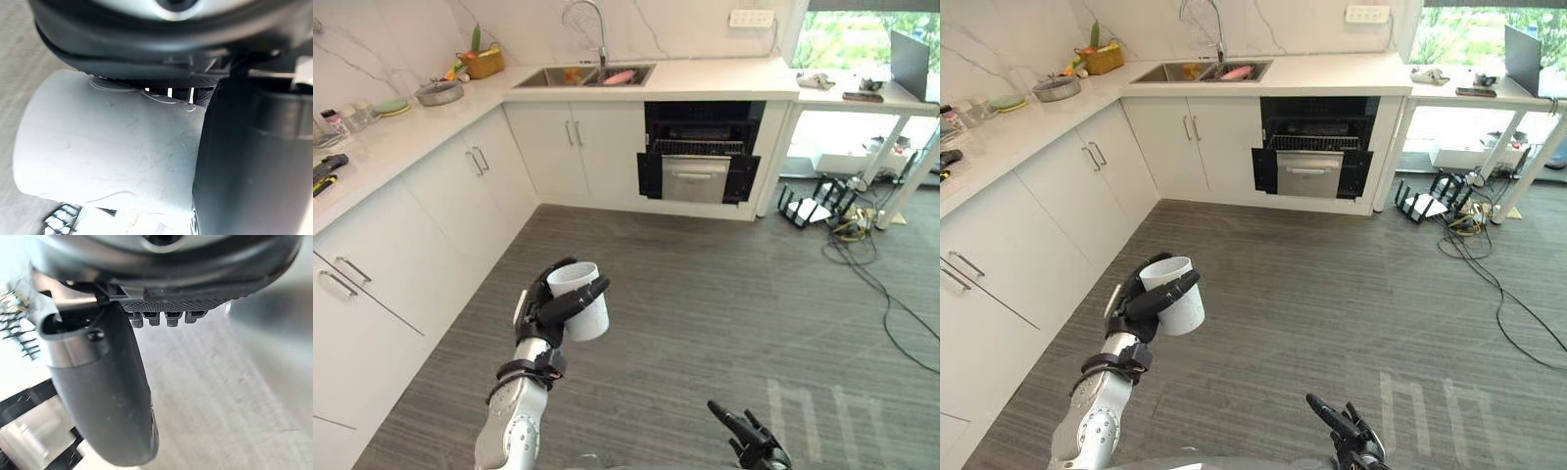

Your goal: Walk over to the sink, pick up the cup, carry it to the dishwasher, place the cup inside the dishwasher, then close the dishwasher door

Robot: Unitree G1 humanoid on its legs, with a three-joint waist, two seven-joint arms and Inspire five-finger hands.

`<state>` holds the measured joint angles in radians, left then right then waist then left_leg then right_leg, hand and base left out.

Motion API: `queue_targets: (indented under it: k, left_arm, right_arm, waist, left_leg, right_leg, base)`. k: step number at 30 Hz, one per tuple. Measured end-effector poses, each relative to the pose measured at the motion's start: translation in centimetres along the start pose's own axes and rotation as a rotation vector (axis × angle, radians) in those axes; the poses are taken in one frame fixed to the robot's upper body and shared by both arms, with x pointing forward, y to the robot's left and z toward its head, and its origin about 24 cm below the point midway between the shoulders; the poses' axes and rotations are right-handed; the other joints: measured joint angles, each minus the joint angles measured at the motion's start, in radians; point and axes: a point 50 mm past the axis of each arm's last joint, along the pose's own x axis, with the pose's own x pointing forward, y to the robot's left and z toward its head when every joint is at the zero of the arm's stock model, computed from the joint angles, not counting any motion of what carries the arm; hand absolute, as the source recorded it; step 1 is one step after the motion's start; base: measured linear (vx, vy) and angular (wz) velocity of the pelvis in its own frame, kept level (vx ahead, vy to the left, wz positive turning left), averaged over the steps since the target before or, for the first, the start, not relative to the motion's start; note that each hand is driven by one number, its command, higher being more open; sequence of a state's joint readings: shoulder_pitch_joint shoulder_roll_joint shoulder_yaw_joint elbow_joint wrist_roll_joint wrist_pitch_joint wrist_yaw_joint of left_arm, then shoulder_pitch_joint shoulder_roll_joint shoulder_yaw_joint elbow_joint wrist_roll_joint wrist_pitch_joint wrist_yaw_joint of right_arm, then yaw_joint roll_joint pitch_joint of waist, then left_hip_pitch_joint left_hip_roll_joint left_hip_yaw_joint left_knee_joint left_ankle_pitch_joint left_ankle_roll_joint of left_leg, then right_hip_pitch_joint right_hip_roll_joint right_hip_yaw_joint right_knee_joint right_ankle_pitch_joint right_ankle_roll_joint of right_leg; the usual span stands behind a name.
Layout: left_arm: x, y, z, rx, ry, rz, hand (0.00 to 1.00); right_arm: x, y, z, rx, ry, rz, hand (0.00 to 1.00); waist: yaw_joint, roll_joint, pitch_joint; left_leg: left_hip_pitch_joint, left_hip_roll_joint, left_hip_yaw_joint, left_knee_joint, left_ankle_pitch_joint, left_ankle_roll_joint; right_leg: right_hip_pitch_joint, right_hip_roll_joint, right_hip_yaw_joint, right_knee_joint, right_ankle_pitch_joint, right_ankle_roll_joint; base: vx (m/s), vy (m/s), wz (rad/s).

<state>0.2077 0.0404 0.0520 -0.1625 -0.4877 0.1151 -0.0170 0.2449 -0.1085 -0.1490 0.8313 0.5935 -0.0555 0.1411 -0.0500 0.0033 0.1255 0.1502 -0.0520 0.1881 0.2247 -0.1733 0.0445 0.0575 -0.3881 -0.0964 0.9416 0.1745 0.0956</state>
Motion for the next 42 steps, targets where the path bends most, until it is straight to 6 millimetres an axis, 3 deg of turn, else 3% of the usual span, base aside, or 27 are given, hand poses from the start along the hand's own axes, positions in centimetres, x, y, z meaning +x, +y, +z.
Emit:
queue_targets:
  k: [1, 3, 5, 6, 8, 9, 11, 14, 16, 17, 18, 19, 22, 26, 27, 29, 30, 31, 33, 34, 35, 36, 37, 38, 39, 40, 42]
  left_arm:
    - [0.1, -0.2, 0.3, 0.0, -0.013, -0.005, 0.0]
    - [0.9, -0.1, 0.6, 0.008, -0.023, 0.013, 0.0]
    - [1.0, -0.1, 0.5, 0.036, -0.014, 0.008, 0.0]
    - [1.1, -0.2, 0.4, 0.042, -0.009, -0.002, 0.0]
    - [1.0, -0.8, -0.1, 0.085, 0.016, -0.048, 0.0]
    - [1.0, -0.9, -0.2, 0.089, 0.022, -0.057, 0.0]
    - [0.4, -1.4, -0.7, 0.08, 0.041, -0.09, 0.0]
    - [-0.1, -2.2, -1.4, 0.017, 0.045, -0.097, 0.0]
    - [-0.1, -3.0, -1.2, -0.004, 0.027, -0.134, 0.0]
    - [-0.2, -3.4, -1.1, -0.01, 0.022, -0.149, 0.0]
    - [-0.2, -3.8, -1.2, -0.013, 0.023, -0.172, 0.0]
    - [-0.2, -4.1, -1.3, -0.012, 0.025, -0.181, 0.0]
    - [-0.3, -4.7, -1.6, -0.019, 0.031, -0.205, 0.0]
    - [-0.7, -3.7, -1.3, -0.016, -0.008, -0.156, 0.0]
    - [-1.0, -3.4, -1.4, -0.018, -0.011, -0.143, 0.0]
    - [-1.4, -3.0, -1.7, -0.02, -0.002, -0.127, 0.0]
    - [-1.4, -3.0, -1.7, -0.019, 0.001, -0.125, 0.0]
    - [-1.4, -2.9, -1.7, -0.015, -0.001, -0.126, 0.0]
    - [-1.1, -2.4, -1.4, 0.003, -0.006, -0.123, 0.0]
    - [-1.2, -1.7, -1.2, 0.01, -0.011, -0.097, 0.0]
    - [-1.4, -1.5, -1.3, 0.01, -0.008, -0.088, 0.0]
    - [-1.6, -1.6, -1.2, -0.002, -0.017, -0.083, 0.0]
    - [-1.5, -1.4, -0.9, 0.002, -0.031, -0.078, 0.0]
    - [-1.2, -0.8, -0.3, 0.033, -0.046, -0.072, 0.0]
    - [-0.8, -0.5, 0.4, 0.06, -0.065, -0.075, 0.0]
    - [-0.6, -0.6, 0.6, 0.068, -0.069, -0.081, 0.0]
    - [-0.1, -1.1, 0.5, 0.061, -0.07, -0.084, 0.0]
  right_arm:
    - [0.0, 0.3, 0.2, 0.001, -0.017, 0.007, 1.0]
    - [0.2, 2.2, 0.9, 0.016, -0.083, 0.058, 1.0]
    - [0.1, 3.9, 1.4, 0.009, -0.122, 0.107, 1.0]
    - [0.0, 4.4, 1.6, 0.007, -0.136, 0.124, 1.0]
    - [-0.3, 6.0, 2.1, 0.03, -0.185, 0.181, 1.0]
    - [-0.4, 6.2, 2.2, 0.035, -0.193, 0.19, 1.0]
    - [-0.7, 5.9, 2.0, 0.024, -0.188, 0.192, 1.0]
    - [-0.9, 5.5, 3.4, 0.03, -0.228, 0.165, 1.0]
    - [-1.5, 6.0, 4.0, 0.055, -0.27, 0.166, 1.0]
    - [-1.7, 6.0, 4.4, 0.06, -0.292, 0.17, 1.0]
    - [-2.1, 6.1, 4.9, 0.059, -0.317, 0.184, 1.0]
    - [-2.2, 6.2, 5.1, 0.058, -0.33, 0.193, 1.0]
    - [-2.7, 6.8, 6.5, 0.077, -0.413, 0.231, 1.0]
    - [-2.1, 10.7, 9.7, 0.125, -0.512, 0.383, 1.0]
    - [-2.1, 11.9, 10.4, 0.119, -0.53, 0.422, 1.0]
    - [-2.1, 12.6, 11.0, 0.109, -0.548, 0.456, 1.0]
    - [-2.2, 12.6, 11.0, 0.106, -0.549, 0.462, 1.0]
    - [-2.1, 12.6, 10.9, 0.106, -0.545, 0.462, 1.0]
    - [-1.5, 12.1, 10.1, 0.107, -0.508, 0.429, 1.0]
    - [-1.2, 12.1, 9.2, 0.108, -0.472, 0.417, 1.0]
    - [-1.3, 11.4, 9.0, 0.105, -0.467, 0.394, 1.0]
    - [-1.3, 10.5, 9.4, 0.062, -0.479, 0.379, 1.0]
    - [-1.1, 10.4, 9.5, 0.051, -0.475, 0.379, 1.0]
    - [-1.1, 10.7, 9.0, 0.068, -0.458, 0.382, 1.0]
    - [-1.2, 11.1, 8.8, 0.082, -0.463, 0.387, 1.0]
    - [-1.2, 11.0, 8.7, 0.082, -0.461, 0.38, 1.0]
    - [-1.2, 11.3, 8.5, 0.055, -0.458, 0.373, 1.0]
  waist:
    - [-0.005, 0.0, 0.001]
    - [-0.002, 0.009, 0.026]
    - [-0.024, 0.009, 0.029]
    - [-0.024, 0.009, 0.029]
    - [-0.01, 0.006, 0.028]
    - [-0.008, 0.006, 0.028]
    - [-0.015, -0.002, 0.014]
    - [-0.015, 0.081, -0.009]
    - [-0.018, 0.091, -0.006]
    - [-0.018, 0.099, -0.002]
    - [-0.011, 0.102, 0.002]
    - [-0.008, 0.106, 0.005]
    - [0.006, 0.097, 0.016]
    - [0.059, 0.091, 0.014]
    - [0.061, 0.085, 0.008]
    - [0.064, 0.081, -0.003]
    - [0.064, 0.082, -0.008]
    - [0.061, 0.084, -0.014]
    - [0.039, 0.021, 0.005]
    - [0.054, 0.01, 0.009]
    - [0.054, 0.003, -0.012]
    - [0.064, 0.051, -0.047]
    - [0.076, 0.047, -0.056]
    - [0.069, -0.012, -0.055]
    - [0.043, -0.057, -0.042]
    - [0.024, -0.06, -0.036]
    - [0.007, -0.033, -0.016]
  left_leg:
    - [0.017, -0.001, -0.009, -0.011, 0.0, 0.002]
    - [0.096, 0.013, -0.074, -0.061, -0.005, 0.008]
    - [0.12, 0.03, -0.11, -0.086, -0.031, 0.015]
    - [0.12, 0.034, -0.116, -0.086, -0.044, 0.015]
    - [0.141, 0.043, -0.121, -0.085, -0.095, -0.002]
    - [0.153, 0.042, -0.12, -0.083, -0.11, -0.01]
    - [0.242, 0.044, -0.135, -0.083, -0.205, -0.017]
    - [0.248, 0.131, -0.117, 0.063, -0.232, 0.0]
    - [0.163, 0.2, -0.097, 0.36, -0.159, -0.014]
    - [0.094, 0.242, -0.093, 0.528, -0.049, -0.055]
    - [0.005, 0.288, -0.096, 0.719, 0.157, -0.105]
    - [-0.04, 0.311, -0.097, 0.806, 0.178, -0.132]
    - [-0.222, 0.359, -0.056, 0.977, 0.078, -0.085]
    - [-0.294, 0.299, -0.011, 0.387, -0.016, -0.071]
    - [-0.289, 0.26, -0.04, 0.105, 0.027, -0.097]
    - [-0.314, 0.229, -0.065, -0.052, 0.143, -0.166]
    - [-0.324, 0.227, -0.054, -0.051, 0.18, -0.172]
    - [-0.315, 0.22, -0.022, -0.046, 0.281, -0.131]
    - [-0.322, 0.199, 0.007, 0.119, 0.238, -0.058]
    - [-0.383, 0.207, 0.01, 0.333, 0.154, -0.061]
    - [-0.372, 0.179, -0.002, 0.277, 0.129, -0.072]
    - [-0.346, 0.172, -0.006, 0.153, 0.155, -0.061]
    - [-0.325, 0.163, 0.014, 0.162, 0.128, -0.038]
    - [-0.263, 0.099, 0.04, 0.154, 0.089, -0.014]
    - [-0.21, 0.038, 0.035, 0.135, 0.063, 0.012]
    - [-0.179, 0.017, 0.024, 0.126, 0.043, 0.029]
    - [-0.096, 0.026, 0.007, 0.095, 0.02, 0.035]
  right_leg:
    - [-0.031, 0.006, 0.009, 0.055, -0.07, 0.001]
    - [-0.16, 0.105, 0.004, 0.13, -0.341, -0.046]
    - [-0.257, 0.18, -0.027, -0.027, -0.397, -0.044]
    - [-0.288, 0.196, -0.039, -0.126, -0.391, -0.039]
    - [-0.325, 0.245, -0.088, -0.68, -0.24, -0.015]
    - [-0.33, 0.248, -0.096, -0.756, -0.22, -0.016]
    - [-0.333, 0.242, -0.113, -0.744, -0.218, -0.06]
    - [-0.343, 0.3, -0.139, -0.612, -0.164, -0.079]
    - [-0.27, 0.323, -0.194, -0.597, -0.15, -0.144]
    - [-0.232, 0.344, -0.203, -0.597, -0.185, -0.15]
    - [-0.174, 0.366, -0.204, -0.615, -0.225, -0.163]
    - [-0.141, 0.376, -0.206, -0.63, -0.238, -0.166]
    - [0.015, 0.407, -0.189, -0.705, -0.297, -0.179]
    - [0.094, 0.404, -0.05, -0.739, -0.36, -0.17]
    - [0.106, 0.394, -0.017, -0.75, -0.365, -0.151]
    - [0.131, 0.377, 0.027, -0.788, -0.371, -0.126]
    - [0.142, 0.373, 0.035, -0.806, -0.373, -0.113]
    - [0.17, 0.353, 0.038, -0.822, -0.388, -0.079]
    - [0.22, 0.295, 0.042, -0.813, -0.378, -0.032]
    - [0.257, 0.296, 0.059, -0.77, -0.358, -0.03]
    - [0.246, 0.278, 0.045, -0.699, -0.36, -0.026]
    - [0.201, 0.285, 0.028, -0.553, -0.365, -0.019]
    - [0.178, 0.262, 0.031, -0.455, -0.381, 0.006]
    - [0.118, 0.175, 0.034, -0.257, -0.356, 0.051]
    - [0.047, 0.101, 0.033, -0.062, -0.235, 0.071]
    - [-0.004, 0.081, 0.038, 0.049, -0.183, 0.053]
    - [-0.122, 0.107, 0.02, 0.169, -0.312, -0.011]
  base:
    - [0.38, 0.108, 0.55]
    - [0.27, -0.009, 0.41]
    - [0.21, -0.087, 0.6]
    - [0.23, -0.12, 0.55]
    - [0.3, -0.166, 0.18]
    - [0.41, -0.236, 0.22]
    - [0.5, -0.291, 0.24]
    - [0.63, -0.319, 0.08]
    - [0.55, -0.362, 0.25]
    - [0.55, -0.346, 0.1]
    - [0.55, -0.326, 0.03]
    - [0.66, -0.305, 0.0]
    - [0.55, -0.196, -0.12]
    - [0.47, -0.042, -0.99]
    - [0.49, 0.057, -0.88]
    - [0.5, 0.096, -0.66]
    - [0.69, 0.184, -0.51]
    - [0.69, 0.181, -0.08]
    - [0.62, 0.166, -0.09]
    - [0.39, 0.139, -0.33]
    - [0.45, 0.204, -0.56]
    - [0.42, 0.236, -0.59]
    - [0.51, 0.229, -0.62]
    - [0.43, 0.158, -0.15]
    - [0.42, 0.091, 0.27]
    - [0.32, 0.079, 0.46]
    - [0.43, 0.088, 0.29]
